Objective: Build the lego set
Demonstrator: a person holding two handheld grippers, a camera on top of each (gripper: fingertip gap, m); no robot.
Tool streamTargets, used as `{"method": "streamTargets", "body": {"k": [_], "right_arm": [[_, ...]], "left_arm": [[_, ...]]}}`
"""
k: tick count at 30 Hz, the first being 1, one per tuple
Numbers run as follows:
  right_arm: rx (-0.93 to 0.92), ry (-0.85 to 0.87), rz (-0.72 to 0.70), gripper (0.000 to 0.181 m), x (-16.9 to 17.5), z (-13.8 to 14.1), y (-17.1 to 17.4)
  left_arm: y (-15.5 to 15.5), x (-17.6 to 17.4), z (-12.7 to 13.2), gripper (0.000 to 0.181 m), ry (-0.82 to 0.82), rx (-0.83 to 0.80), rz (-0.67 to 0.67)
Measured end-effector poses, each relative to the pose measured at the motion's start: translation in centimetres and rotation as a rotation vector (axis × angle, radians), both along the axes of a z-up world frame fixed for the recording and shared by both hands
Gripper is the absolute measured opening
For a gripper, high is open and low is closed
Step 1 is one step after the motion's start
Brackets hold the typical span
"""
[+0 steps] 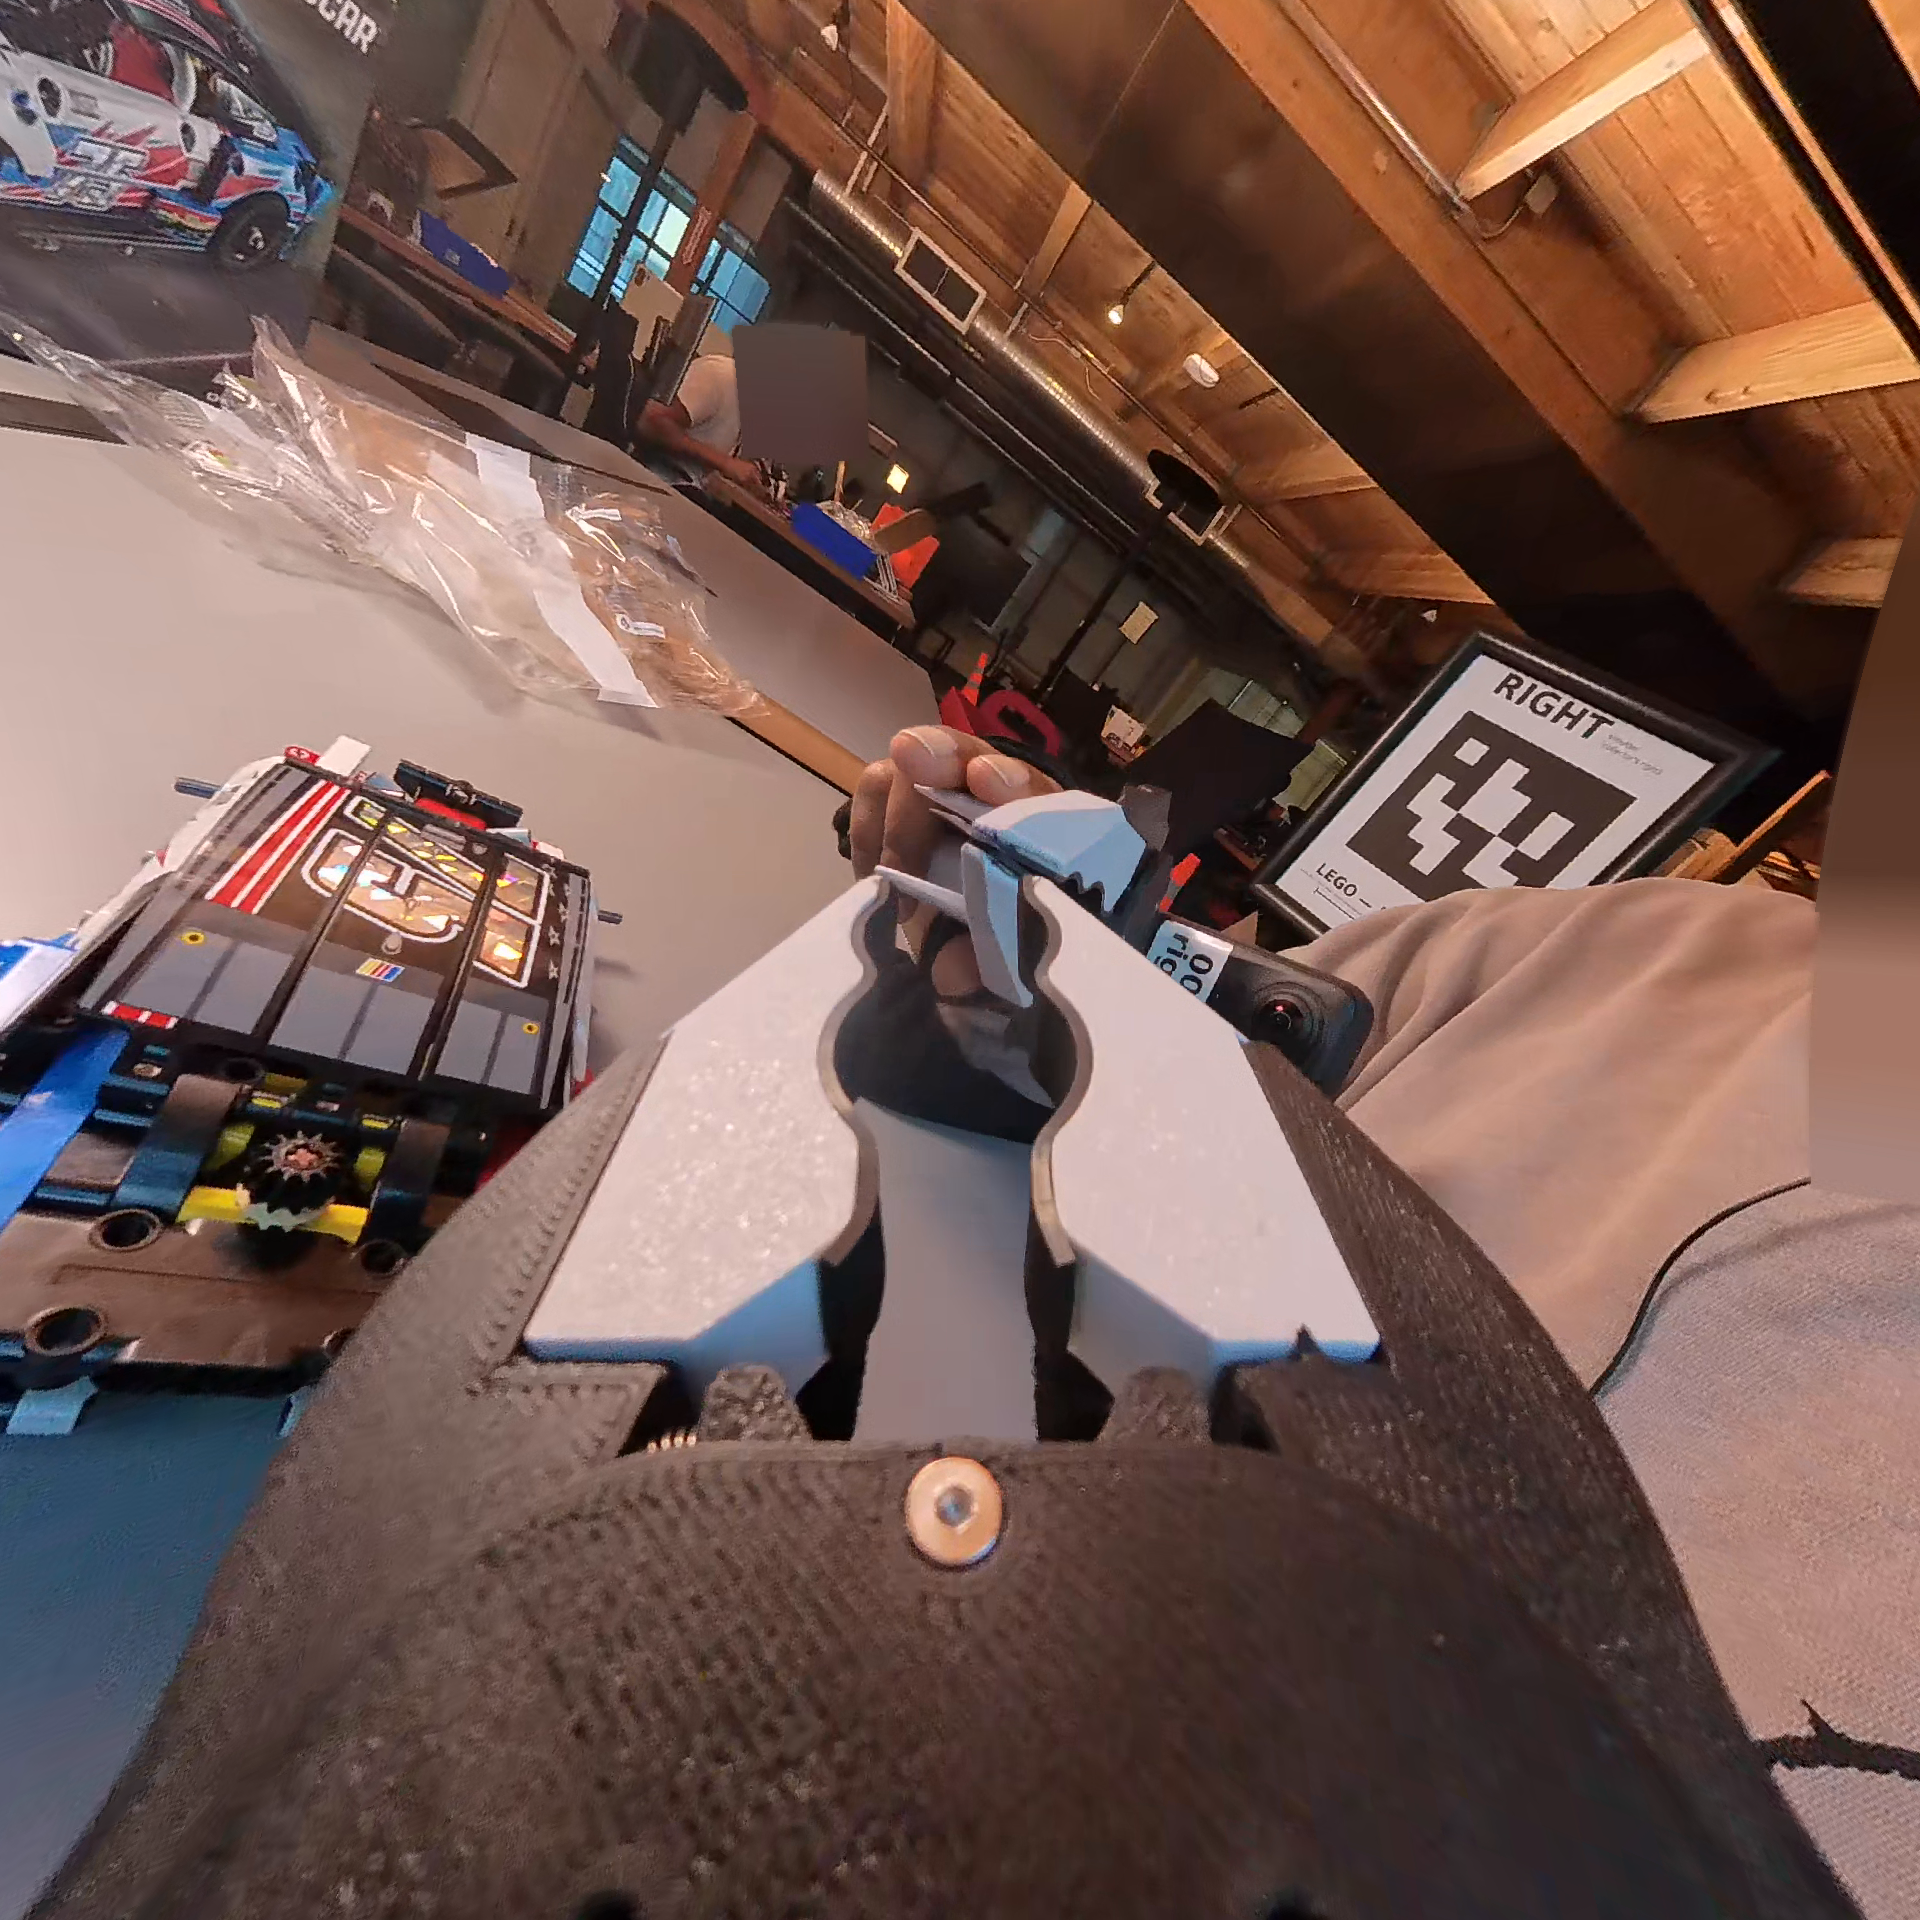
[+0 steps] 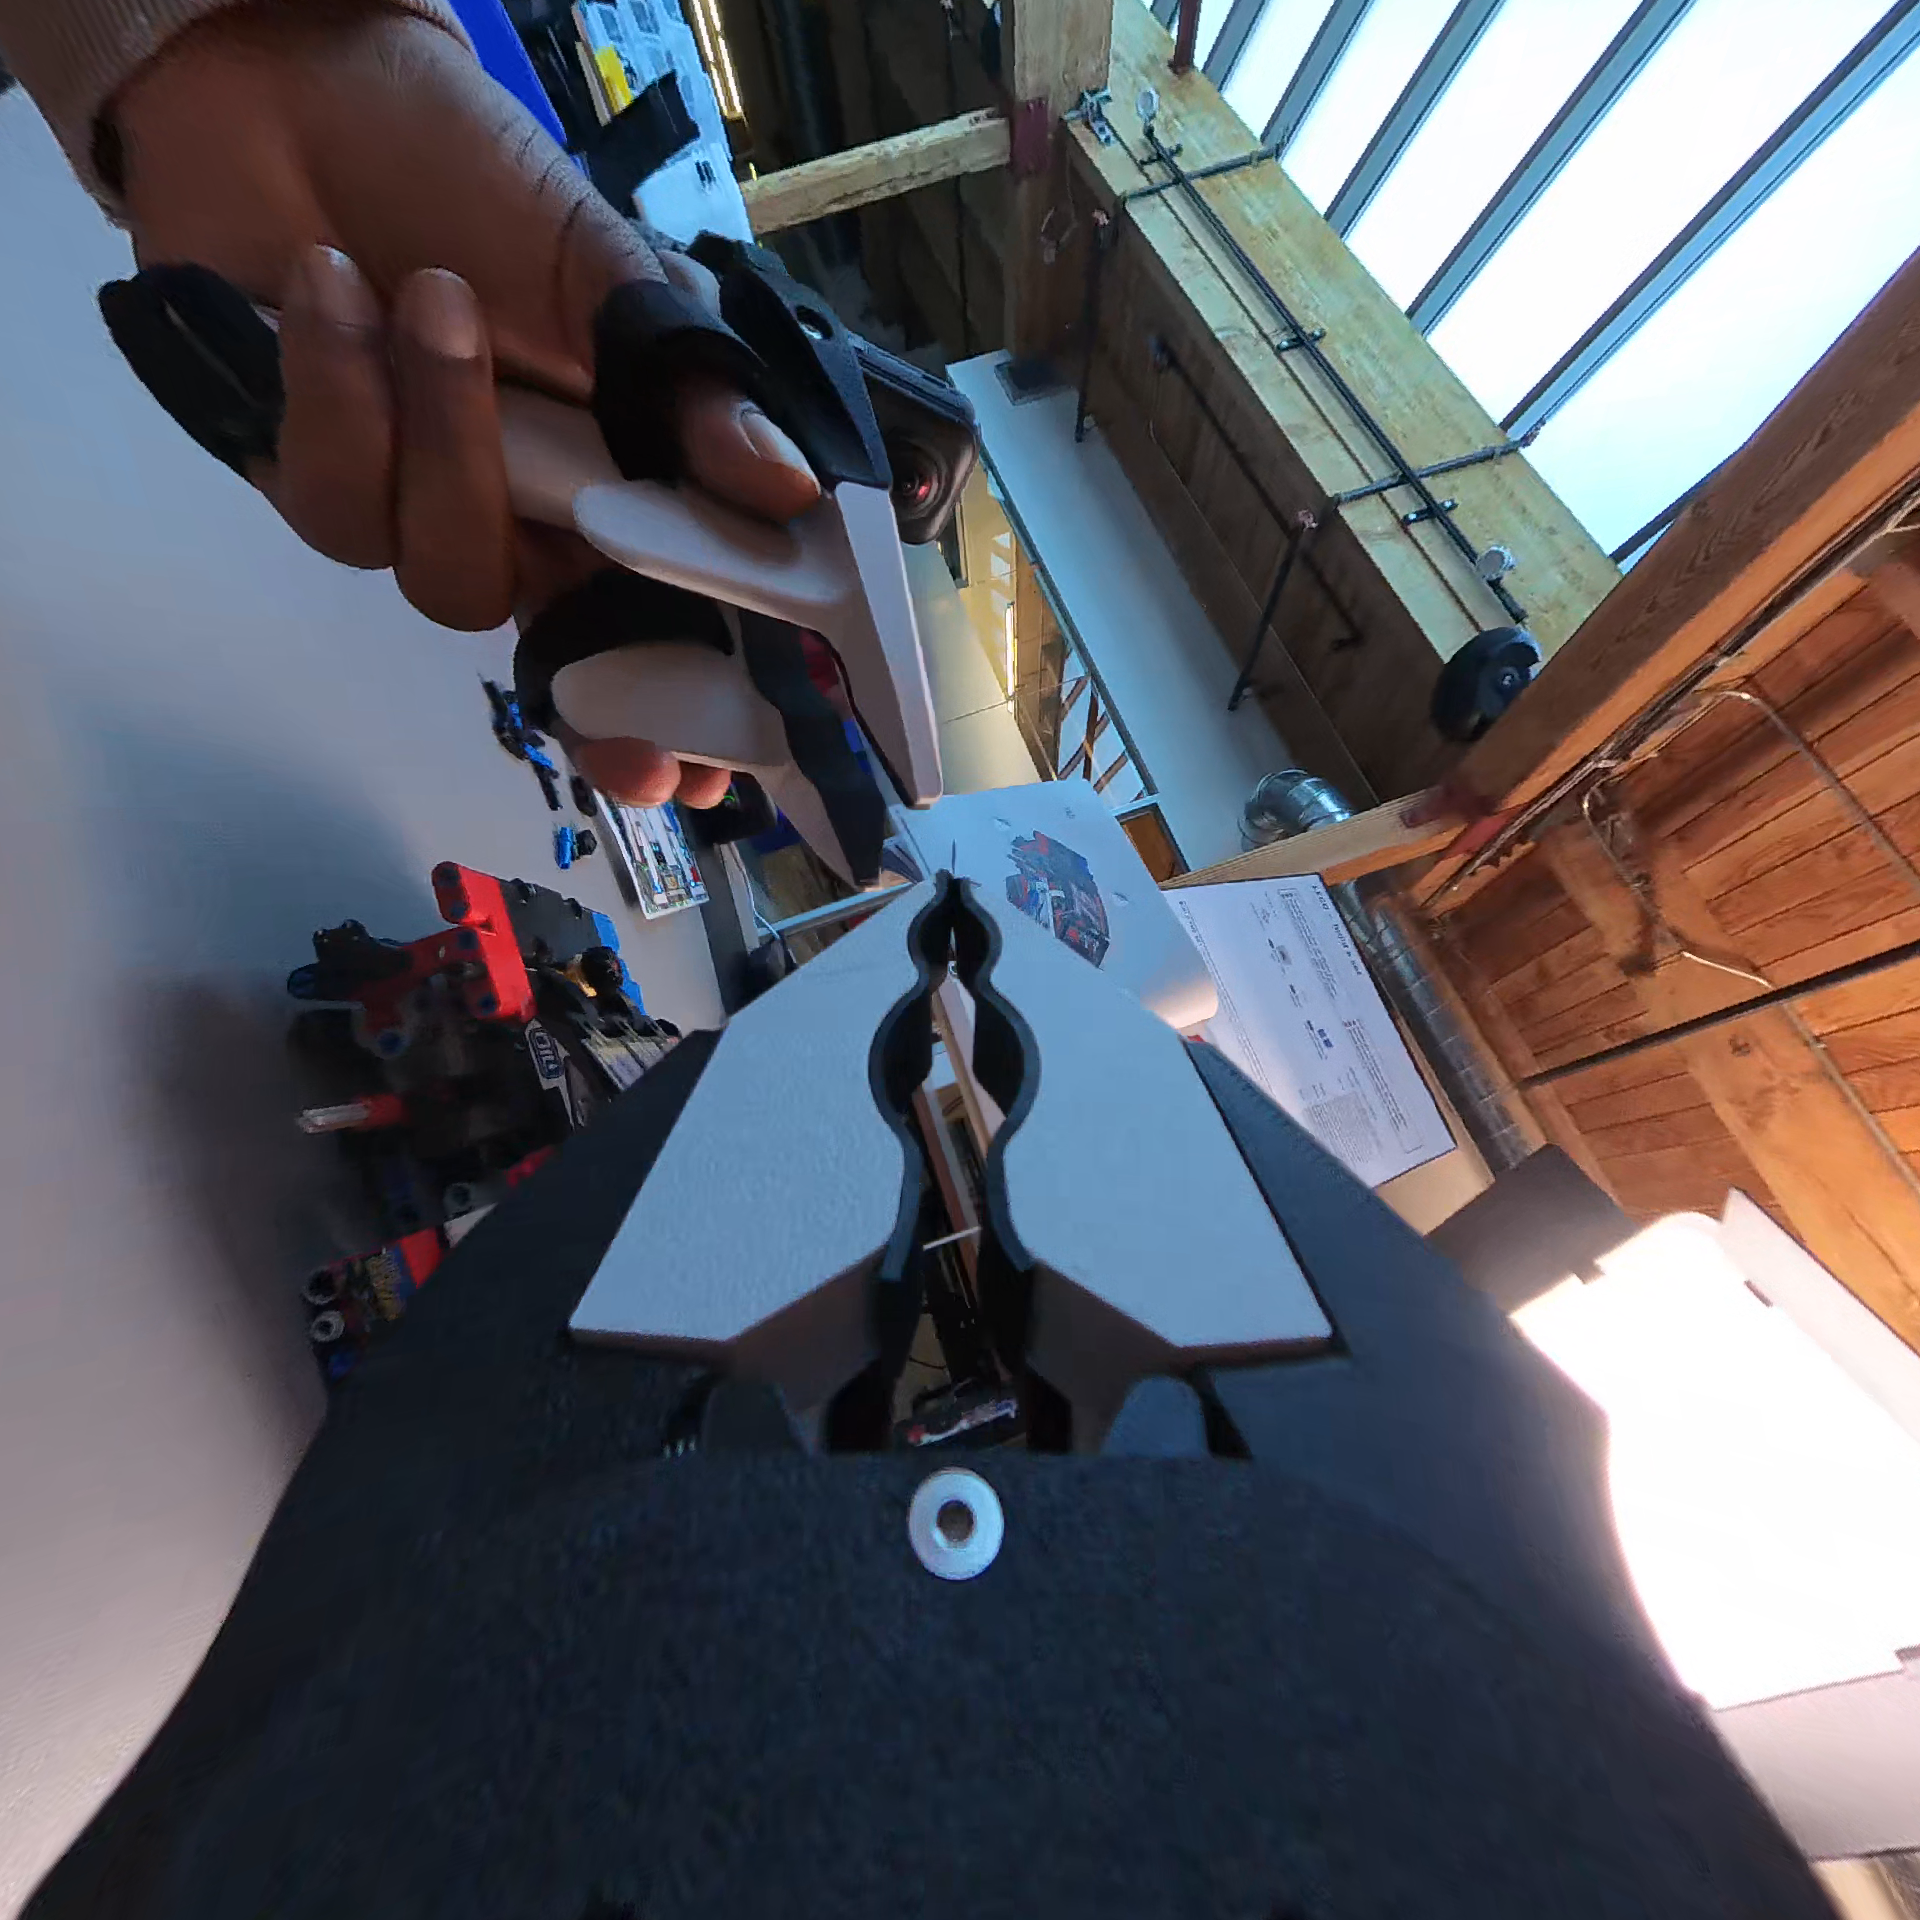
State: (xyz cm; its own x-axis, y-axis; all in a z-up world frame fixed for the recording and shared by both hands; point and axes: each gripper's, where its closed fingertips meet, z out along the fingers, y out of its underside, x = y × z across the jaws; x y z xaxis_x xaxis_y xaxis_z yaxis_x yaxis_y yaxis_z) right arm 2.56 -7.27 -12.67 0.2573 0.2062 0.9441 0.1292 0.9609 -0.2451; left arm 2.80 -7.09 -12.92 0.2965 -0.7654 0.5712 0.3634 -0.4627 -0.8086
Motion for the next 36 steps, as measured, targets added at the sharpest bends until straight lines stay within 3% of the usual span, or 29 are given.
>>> {"method": "streamTargets", "body": {"k": [9, 36], "right_arm": [[0.012, -0.023, -0.044, 0.000, -0.4, -0.9, 0.7], [-0.044, -0.122, -0.091, 0.000, -1.5, -3.9, 1.6]], "left_arm": [[0.5, -0.4, -0.3, 0.008, -0.011, -0.002, 0.036], [2.4, -1.5, -2.4, 0.008, -0.116, -0.139, 0.126]]}}
